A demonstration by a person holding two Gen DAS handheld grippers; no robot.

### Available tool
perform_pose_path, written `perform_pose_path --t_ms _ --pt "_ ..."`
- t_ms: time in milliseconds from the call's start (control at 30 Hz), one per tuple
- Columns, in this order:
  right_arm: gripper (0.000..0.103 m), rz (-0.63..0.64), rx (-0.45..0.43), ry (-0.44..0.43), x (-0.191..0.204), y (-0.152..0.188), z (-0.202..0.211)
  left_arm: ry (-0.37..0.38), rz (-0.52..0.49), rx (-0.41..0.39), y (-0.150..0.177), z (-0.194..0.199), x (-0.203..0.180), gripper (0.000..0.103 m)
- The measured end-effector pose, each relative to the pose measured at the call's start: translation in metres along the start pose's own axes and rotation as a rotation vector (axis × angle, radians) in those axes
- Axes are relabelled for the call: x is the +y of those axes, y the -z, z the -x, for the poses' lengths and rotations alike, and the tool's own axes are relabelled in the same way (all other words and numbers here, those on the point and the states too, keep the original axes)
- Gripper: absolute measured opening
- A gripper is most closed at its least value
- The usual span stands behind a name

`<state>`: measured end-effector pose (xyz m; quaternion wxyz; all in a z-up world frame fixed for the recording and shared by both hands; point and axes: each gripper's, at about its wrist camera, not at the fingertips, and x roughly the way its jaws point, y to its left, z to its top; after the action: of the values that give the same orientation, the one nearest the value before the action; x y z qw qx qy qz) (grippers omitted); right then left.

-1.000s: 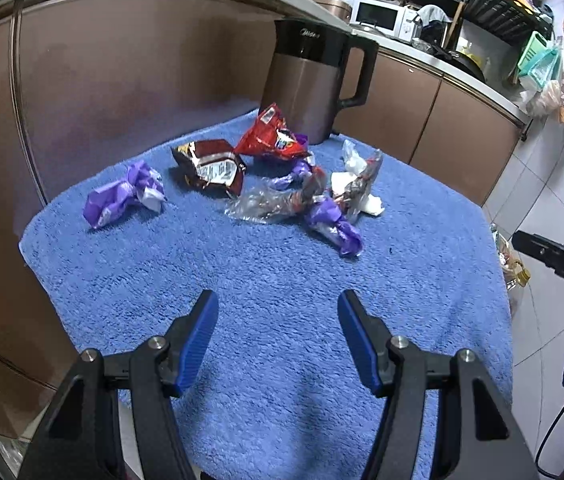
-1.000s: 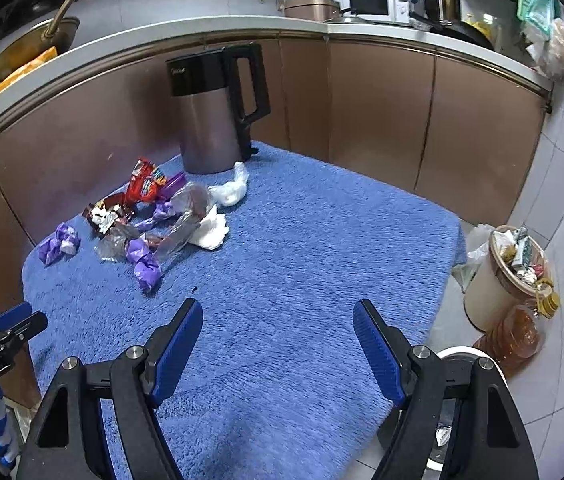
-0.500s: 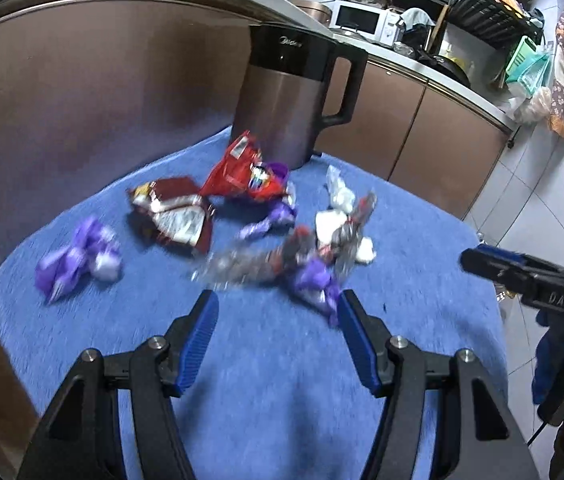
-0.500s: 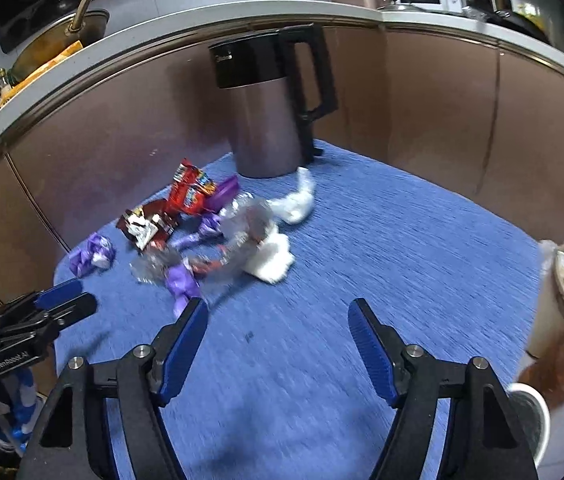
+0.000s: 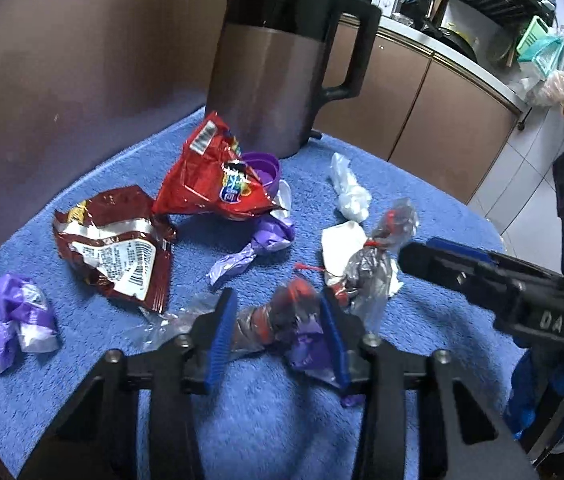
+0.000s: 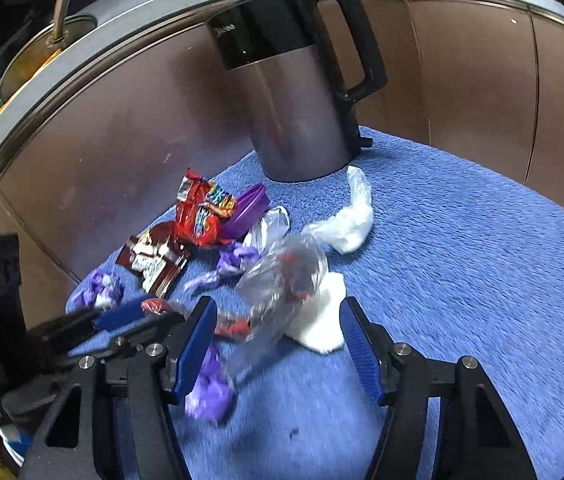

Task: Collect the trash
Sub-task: 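Grasp the clear plastic bag with the right tool while the left tool grasps a red wrapper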

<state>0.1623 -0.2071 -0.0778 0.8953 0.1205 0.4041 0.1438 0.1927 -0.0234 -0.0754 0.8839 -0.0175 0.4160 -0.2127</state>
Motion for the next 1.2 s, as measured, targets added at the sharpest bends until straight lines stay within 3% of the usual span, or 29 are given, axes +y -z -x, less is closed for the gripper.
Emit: perform_pose_path --t_ms 67,133,333,500,633,900,967,1067,1200 --pt "0.058 -0.016 0.002 0.009 -0.003 -0.005 -0.008 0.01 0.017 0.014 0.0 -0.005 0.004 0.02" --pt "0.056 -0.032 0.009 0.014 -0.006 -0.008 -0.017 0.024 0.029 0.023 0.0 -0.007 0.008 0.012" --pt "0.048 -0.071 0.04 0.006 -0.013 -0.01 -0.038 0.052 0.043 0.025 -0.004 -0.008 0.009 0.01" --pt "0.039 -0.064 0.043 -0.001 -0.013 -0.009 -0.04 0.04 0.018 0.0 -0.009 -0.004 0.004 0.014" --pt "0.027 -0.062 0.041 -0.008 -0.014 -0.011 -0.046 0.014 0.008 -0.008 -0.016 -0.009 0.001 0.037" --pt "0.017 -0.07 0.036 -0.023 -0.017 -0.009 -0.045 -0.013 -0.022 0.011 -0.021 -0.027 -0.005 0.036" --pt "0.015 -0.072 0.03 -0.03 -0.018 -0.008 -0.044 -0.005 -0.018 0.009 -0.018 -0.027 -0.004 0.016" --pt "0.014 -0.072 0.017 -0.035 -0.017 -0.007 -0.041 0.001 -0.005 -0.001 -0.014 -0.022 -0.001 0.008" --pt "0.013 -0.072 -0.012 -0.039 -0.013 -0.008 -0.027 0.007 0.003 -0.044 -0.015 0.0 0.002 0.006"
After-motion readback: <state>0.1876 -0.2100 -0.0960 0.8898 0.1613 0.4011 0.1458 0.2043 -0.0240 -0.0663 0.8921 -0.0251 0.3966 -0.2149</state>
